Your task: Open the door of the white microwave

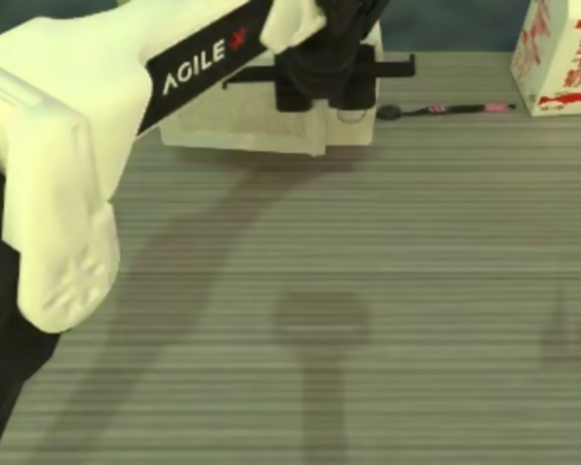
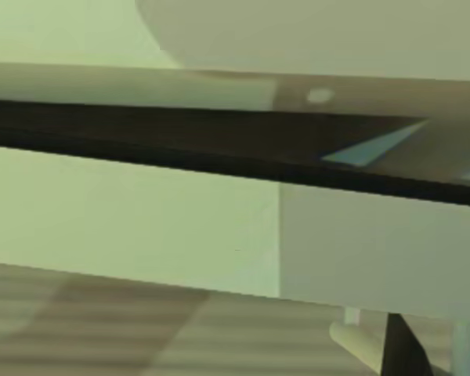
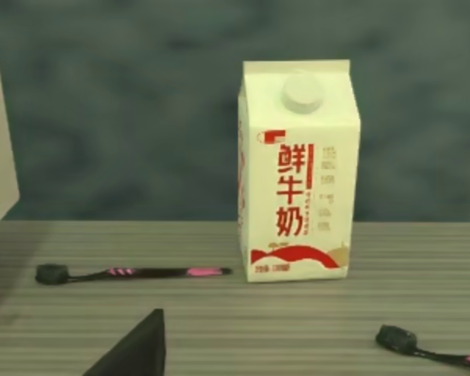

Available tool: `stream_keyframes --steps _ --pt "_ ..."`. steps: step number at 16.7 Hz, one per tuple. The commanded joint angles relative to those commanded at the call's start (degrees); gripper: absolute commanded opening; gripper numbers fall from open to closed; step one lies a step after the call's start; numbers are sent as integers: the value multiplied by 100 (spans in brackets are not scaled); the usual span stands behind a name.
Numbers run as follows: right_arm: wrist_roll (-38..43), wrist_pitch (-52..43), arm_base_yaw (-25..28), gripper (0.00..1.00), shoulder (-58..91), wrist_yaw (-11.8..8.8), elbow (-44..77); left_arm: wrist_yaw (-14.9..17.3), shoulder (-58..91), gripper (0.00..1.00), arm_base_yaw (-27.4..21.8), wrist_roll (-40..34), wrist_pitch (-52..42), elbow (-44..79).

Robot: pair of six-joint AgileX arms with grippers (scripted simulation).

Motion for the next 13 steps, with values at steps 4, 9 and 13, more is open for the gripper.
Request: stream_keyframes --steps 4,9,13 --pt "0 0 0 100 0 0 0 0 0 0 0 0 0 0" --pt "0 0 0 100 0 0 0 109 -209 0 -23 153 230 -370" --pt "0 0 0 100 0 0 0 203 -591 0 17 446 576 -1035"
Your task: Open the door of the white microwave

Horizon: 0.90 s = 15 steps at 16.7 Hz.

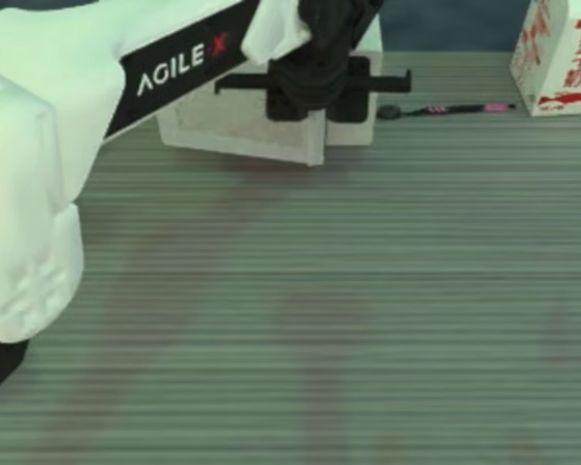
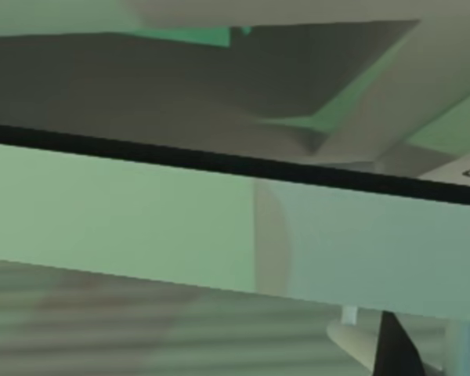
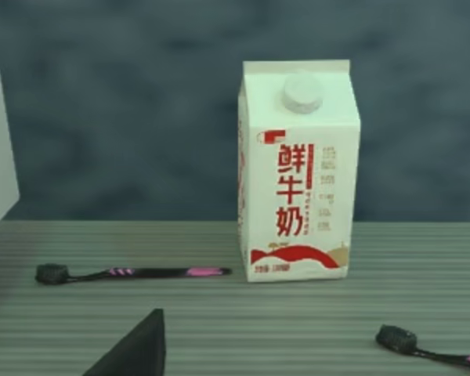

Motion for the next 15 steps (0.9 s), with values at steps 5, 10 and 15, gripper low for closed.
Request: stream_keyframes --steps 5,10,15 --pt "0 0 0 100 0 0 0 14 -50 0 6 45 46 -87" --pt "0 0 0 100 0 0 0 14 -50 0 6 45 46 -87" --pt "0 0 0 100 0 0 0 14 -50 0 6 45 46 -87"
